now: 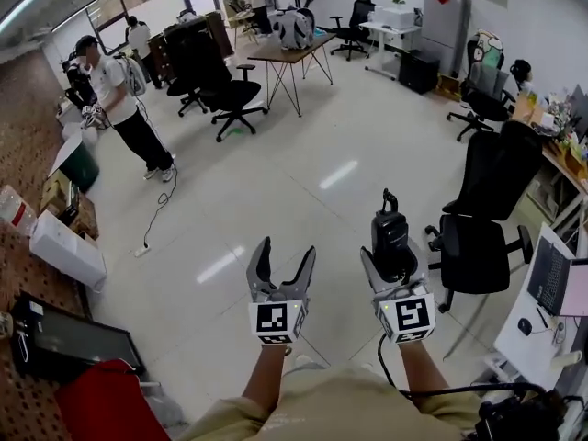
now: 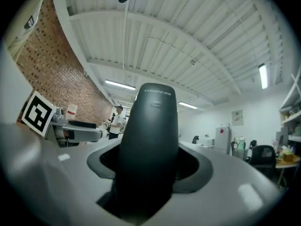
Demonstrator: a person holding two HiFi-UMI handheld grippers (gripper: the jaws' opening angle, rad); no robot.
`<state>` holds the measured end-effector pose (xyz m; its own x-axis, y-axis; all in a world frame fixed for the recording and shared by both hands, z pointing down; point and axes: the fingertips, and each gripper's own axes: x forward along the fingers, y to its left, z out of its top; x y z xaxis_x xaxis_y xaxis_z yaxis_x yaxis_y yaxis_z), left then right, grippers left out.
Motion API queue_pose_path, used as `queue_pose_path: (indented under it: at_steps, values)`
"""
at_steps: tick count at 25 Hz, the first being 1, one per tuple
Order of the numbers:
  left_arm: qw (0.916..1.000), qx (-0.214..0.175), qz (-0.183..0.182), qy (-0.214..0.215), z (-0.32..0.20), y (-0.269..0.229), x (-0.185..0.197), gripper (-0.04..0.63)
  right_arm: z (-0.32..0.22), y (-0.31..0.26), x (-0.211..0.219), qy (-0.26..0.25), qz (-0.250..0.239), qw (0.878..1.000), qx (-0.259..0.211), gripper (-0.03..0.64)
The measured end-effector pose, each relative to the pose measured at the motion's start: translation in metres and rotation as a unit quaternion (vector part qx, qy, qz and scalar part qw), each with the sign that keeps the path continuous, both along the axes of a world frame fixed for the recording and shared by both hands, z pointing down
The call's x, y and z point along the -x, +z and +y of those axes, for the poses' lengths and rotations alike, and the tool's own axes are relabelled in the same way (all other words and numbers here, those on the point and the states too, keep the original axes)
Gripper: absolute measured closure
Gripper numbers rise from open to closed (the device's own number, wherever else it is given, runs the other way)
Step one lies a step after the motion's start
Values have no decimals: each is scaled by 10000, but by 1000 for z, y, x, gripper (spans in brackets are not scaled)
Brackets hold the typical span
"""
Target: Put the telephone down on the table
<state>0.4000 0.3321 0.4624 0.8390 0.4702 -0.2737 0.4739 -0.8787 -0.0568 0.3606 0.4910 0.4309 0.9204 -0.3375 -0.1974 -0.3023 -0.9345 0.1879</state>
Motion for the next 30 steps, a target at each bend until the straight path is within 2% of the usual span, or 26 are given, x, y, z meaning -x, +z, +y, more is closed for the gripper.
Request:
queue_pose_path:
  at_steps: [4, 7, 11, 13, 16, 19, 20, 21, 23, 24, 26, 28, 30]
  values:
    - [9980, -54, 148, -612, -69, 0, 7, 229, -74, 7, -18, -681, -32, 9976, 115, 325]
    - [9924, -49, 237, -1204, -116, -4, 15, 229, -126, 8, -32, -1298, -56, 9914, 169, 325]
    - [9781, -46, 119, -2080, -183, -6, 26, 229, -197, 6, -50, -2157, -206, 9760, 193, 325]
    - [9648, 101, 35, -2628, -243, 10, 51, 229, -259, 19, -41, -2666, -244, 9632, 259, 325]
    - [9326, 226, -143, -3599, -341, 39, 95, 229, -368, 44, -27, -3601, -272, 9319, 343, 325]
    - [9025, 279, -885, -4206, -363, 52, 112, 229, -412, 47, -29, -4310, -299, 9014, 289, 325]
    - [8924, 274, -912, -4410, -372, 49, 120, 229, -427, 45, -26, -4527, -316, 8907, 274, 325]
    - [8819, 232, -788, -4643, -394, 46, 134, 229, -454, 43, -16, -4754, -335, 8787, 274, 325]
    - [8574, 224, -577, -5109, -471, 45, 177, 229, -541, 45, 21, -5230, -362, 8509, 331, 325]
    - [8428, 294, -562, -5345, -516, 50, 202, 229, -592, 48, 44, -5474, -377, 8351, 381, 325]
    - [8073, 443, -509, -5863, -595, 61, 250, 229, -685, 58, 85, -6005, -408, 7971, 486, 325]
    - [7726, 469, -499, -6311, -642, 60, 285, 229, -747, 62, 117, -6504, -448, 7562, 560, 325]
    - [7446, 341, -299, -6659, -668, 51, 310, 229, -784, 60, 140, -6906, -453, 7193, 594, 325]
